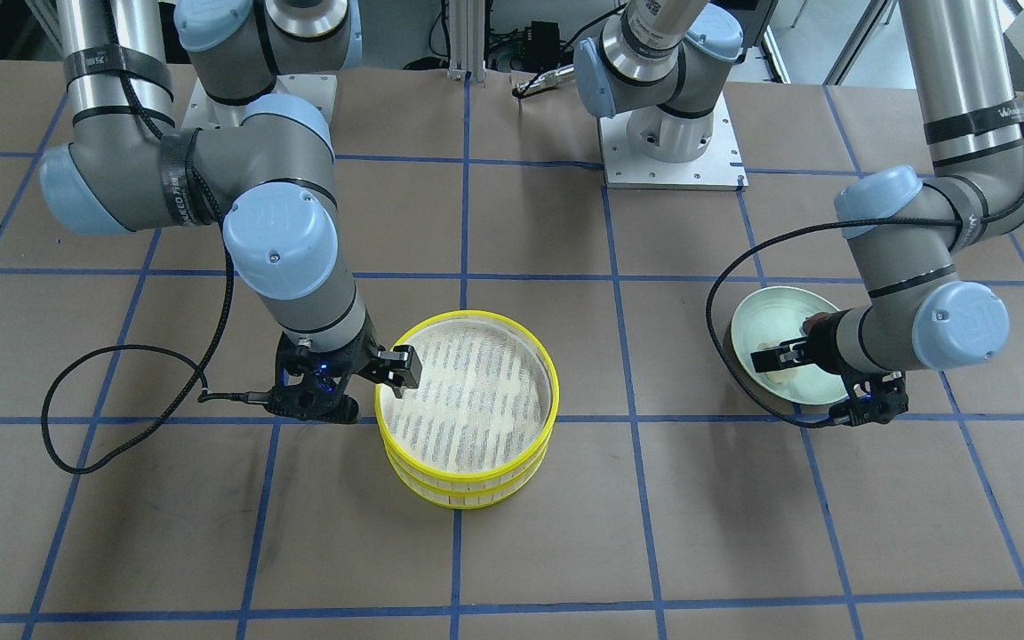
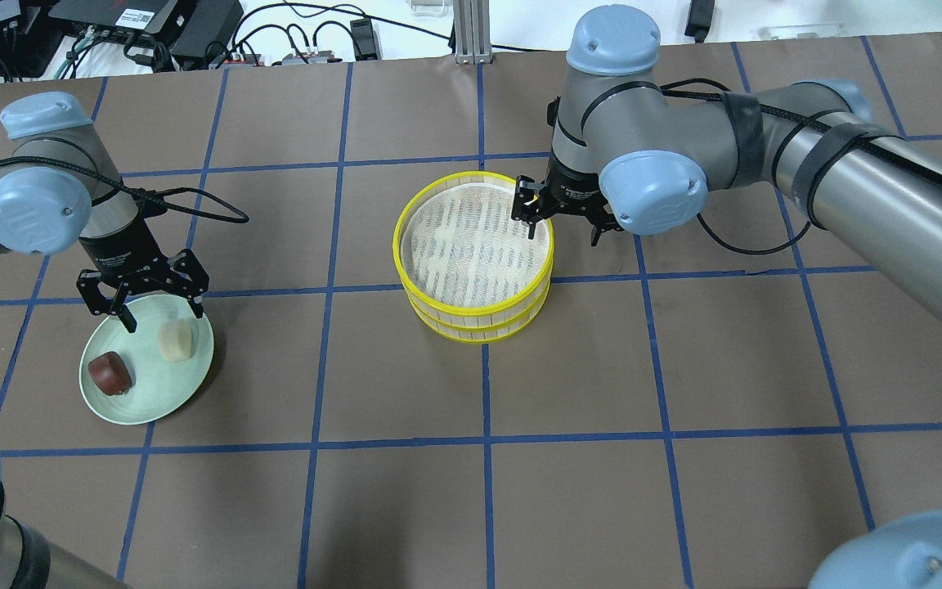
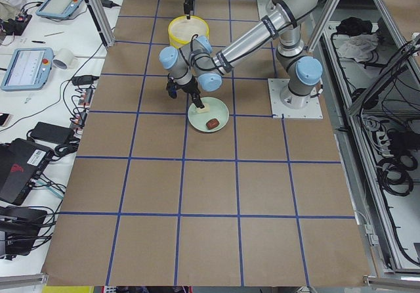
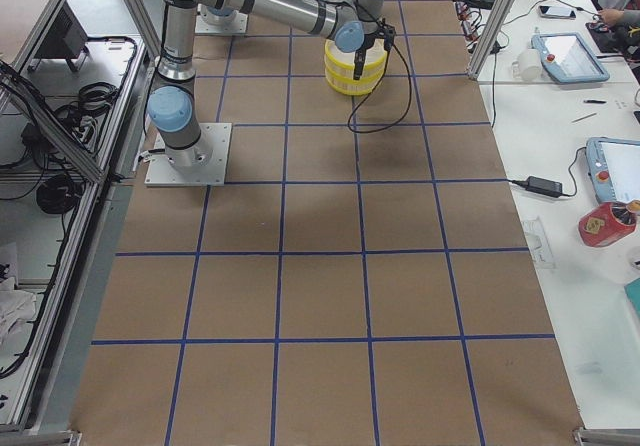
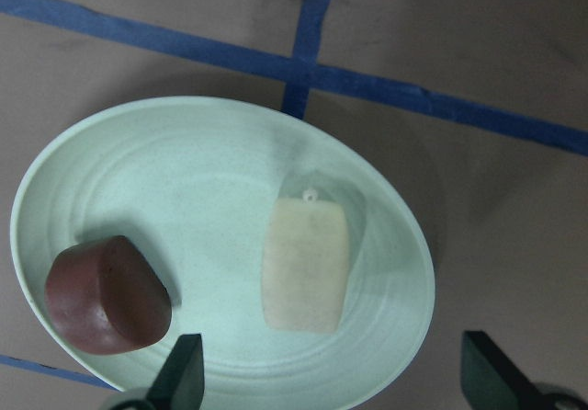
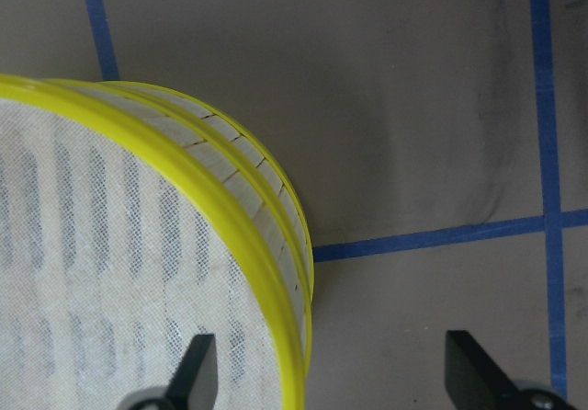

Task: Place buns in different layers of steamer
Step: 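Lower the left gripper onto the white bun while the right grips the steamer rim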

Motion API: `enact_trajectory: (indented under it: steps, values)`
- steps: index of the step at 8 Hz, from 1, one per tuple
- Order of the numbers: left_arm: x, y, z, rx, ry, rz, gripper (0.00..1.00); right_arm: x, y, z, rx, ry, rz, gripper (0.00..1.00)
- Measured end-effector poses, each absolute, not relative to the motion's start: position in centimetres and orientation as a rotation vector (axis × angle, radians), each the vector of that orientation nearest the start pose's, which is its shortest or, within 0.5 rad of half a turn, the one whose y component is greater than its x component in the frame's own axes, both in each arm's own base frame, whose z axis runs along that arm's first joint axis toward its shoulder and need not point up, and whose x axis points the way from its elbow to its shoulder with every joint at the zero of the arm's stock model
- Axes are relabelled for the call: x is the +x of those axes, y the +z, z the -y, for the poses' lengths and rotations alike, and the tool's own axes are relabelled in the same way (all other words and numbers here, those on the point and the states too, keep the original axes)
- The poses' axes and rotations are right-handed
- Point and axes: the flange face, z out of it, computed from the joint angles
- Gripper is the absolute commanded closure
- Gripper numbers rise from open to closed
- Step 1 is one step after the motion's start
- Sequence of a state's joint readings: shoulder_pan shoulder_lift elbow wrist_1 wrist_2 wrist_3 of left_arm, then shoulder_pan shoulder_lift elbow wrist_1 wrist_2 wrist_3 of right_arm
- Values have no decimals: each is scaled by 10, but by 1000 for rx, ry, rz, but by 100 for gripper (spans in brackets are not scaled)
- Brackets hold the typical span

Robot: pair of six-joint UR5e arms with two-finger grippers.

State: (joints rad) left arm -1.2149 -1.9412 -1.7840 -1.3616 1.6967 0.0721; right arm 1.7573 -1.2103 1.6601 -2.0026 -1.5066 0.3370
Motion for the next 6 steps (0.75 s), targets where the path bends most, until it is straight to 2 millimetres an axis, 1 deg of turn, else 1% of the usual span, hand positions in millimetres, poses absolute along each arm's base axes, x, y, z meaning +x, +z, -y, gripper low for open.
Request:
enact_trajectory:
  steps: [1, 2, 3, 4, 5, 6]
  values:
    - [74, 204, 546, -393, 625, -3014, 4, 249, 287, 565, 245, 53, -3070, 42]
    - [73, 195, 544, -390, 638, -3013, 7, 251, 286, 565, 271, 58, -3057, 50]
    - [73, 188, 543, -388, 641, -3011, 13, 253, 286, 565, 309, 67, -3035, 59]
    - [74, 183, 543, -382, 636, -3007, 12, 254, 286, 565, 335, 74, -3020, 66]
    - [76, 182, 544, -373, 628, -2995, 9, 255, 286, 565, 349, 78, -3013, 66]
    - [77, 183, 545, -364, 619, -2984, 8, 255, 286, 565, 355, 81, -3010, 69]
